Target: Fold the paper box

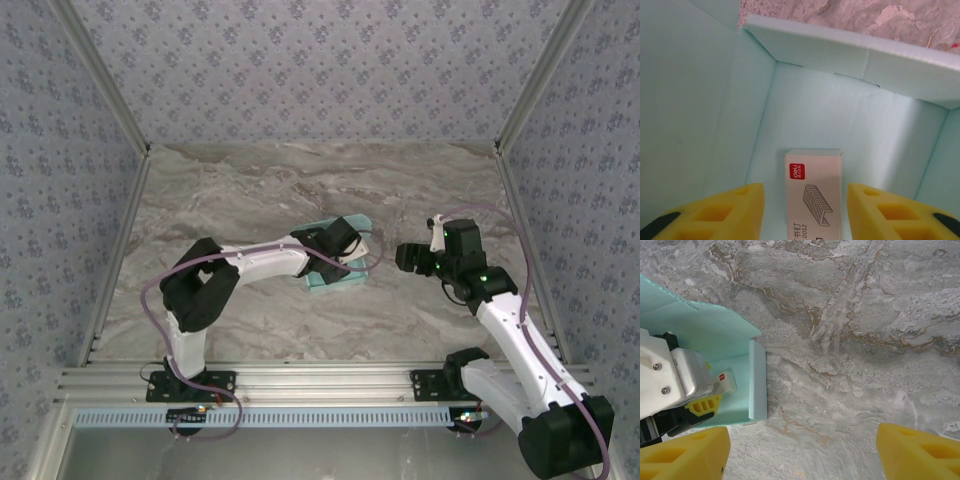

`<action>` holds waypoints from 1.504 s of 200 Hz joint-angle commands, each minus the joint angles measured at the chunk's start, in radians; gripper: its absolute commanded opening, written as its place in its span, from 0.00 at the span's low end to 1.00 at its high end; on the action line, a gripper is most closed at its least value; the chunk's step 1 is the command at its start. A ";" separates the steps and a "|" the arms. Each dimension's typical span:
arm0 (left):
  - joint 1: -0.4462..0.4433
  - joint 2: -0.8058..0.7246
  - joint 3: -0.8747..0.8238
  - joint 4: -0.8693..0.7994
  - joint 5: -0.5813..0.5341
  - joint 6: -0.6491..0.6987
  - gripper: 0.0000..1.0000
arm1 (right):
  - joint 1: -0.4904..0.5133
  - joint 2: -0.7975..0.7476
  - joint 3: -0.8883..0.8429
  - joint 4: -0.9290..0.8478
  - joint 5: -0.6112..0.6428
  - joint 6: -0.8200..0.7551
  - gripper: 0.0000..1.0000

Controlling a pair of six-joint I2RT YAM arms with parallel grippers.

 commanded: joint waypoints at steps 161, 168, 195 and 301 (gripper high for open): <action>0.257 -0.771 -0.418 0.055 0.121 -0.473 0.65 | 0.124 0.352 0.080 0.396 -0.051 -0.398 0.73; 0.291 -0.771 -0.432 0.062 0.150 -0.490 0.66 | 0.124 0.375 0.091 0.402 -0.057 -0.421 0.73; 0.377 -0.728 -0.454 0.126 0.284 -0.503 0.70 | 0.114 0.439 0.112 0.444 -0.108 -0.497 0.71; 0.410 -0.558 -0.478 0.351 0.382 -0.392 0.69 | 0.093 0.583 0.146 0.519 -0.206 -0.662 0.51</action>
